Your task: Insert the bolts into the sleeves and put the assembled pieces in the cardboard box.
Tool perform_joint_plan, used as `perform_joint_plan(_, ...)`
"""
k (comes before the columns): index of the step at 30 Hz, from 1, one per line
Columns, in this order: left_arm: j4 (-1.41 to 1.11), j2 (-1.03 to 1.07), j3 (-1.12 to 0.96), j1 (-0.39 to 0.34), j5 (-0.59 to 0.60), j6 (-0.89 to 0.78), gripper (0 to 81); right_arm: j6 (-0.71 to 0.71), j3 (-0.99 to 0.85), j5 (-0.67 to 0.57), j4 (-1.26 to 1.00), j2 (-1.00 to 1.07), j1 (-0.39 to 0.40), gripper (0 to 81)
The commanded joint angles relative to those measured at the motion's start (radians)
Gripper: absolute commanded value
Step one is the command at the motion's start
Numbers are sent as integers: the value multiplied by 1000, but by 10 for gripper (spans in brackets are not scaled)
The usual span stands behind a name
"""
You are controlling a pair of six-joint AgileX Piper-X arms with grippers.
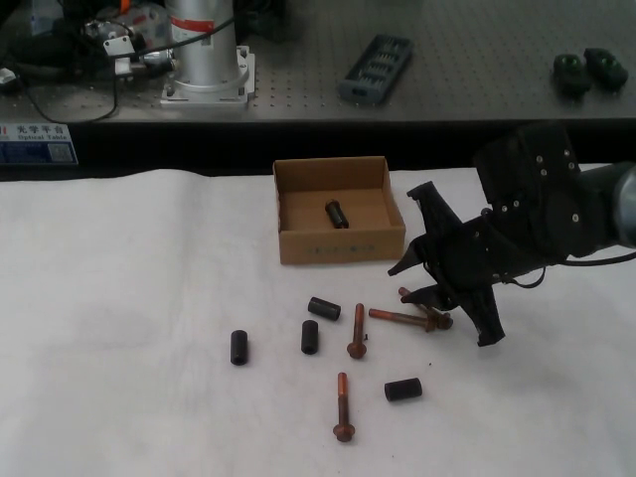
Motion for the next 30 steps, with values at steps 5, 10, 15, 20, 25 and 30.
perform_joint_plan(5, -5, 2, -4, -3, 0, -4, 420, 90, -8, 31, 45, -4, 2, 265)
perform_joint_plan(10, -5, 2, -4, -3, 0, -4, 420, 125, -8, 53, 74, -4, 2, 265)
perform_joint_plan(15, -5, 2, -4, -3, 0, -4, 420, 219, -8, 49, 125, -4, 2, 265)
perform_joint_plan(20, -5, 2, -4, -3, 0, -2, 420, 249, -8, 34, 134, -4, 2, 265)
perform_joint_plan(25, -5, 2, -4, -3, 0, 4, 420, 357, -8, 56, 136, -4, 2, 265)
perform_joint_plan(30, -5, 2, -4, -3, 0, 4, 420, 426, -8, 65, 141, 2, 2, 265)
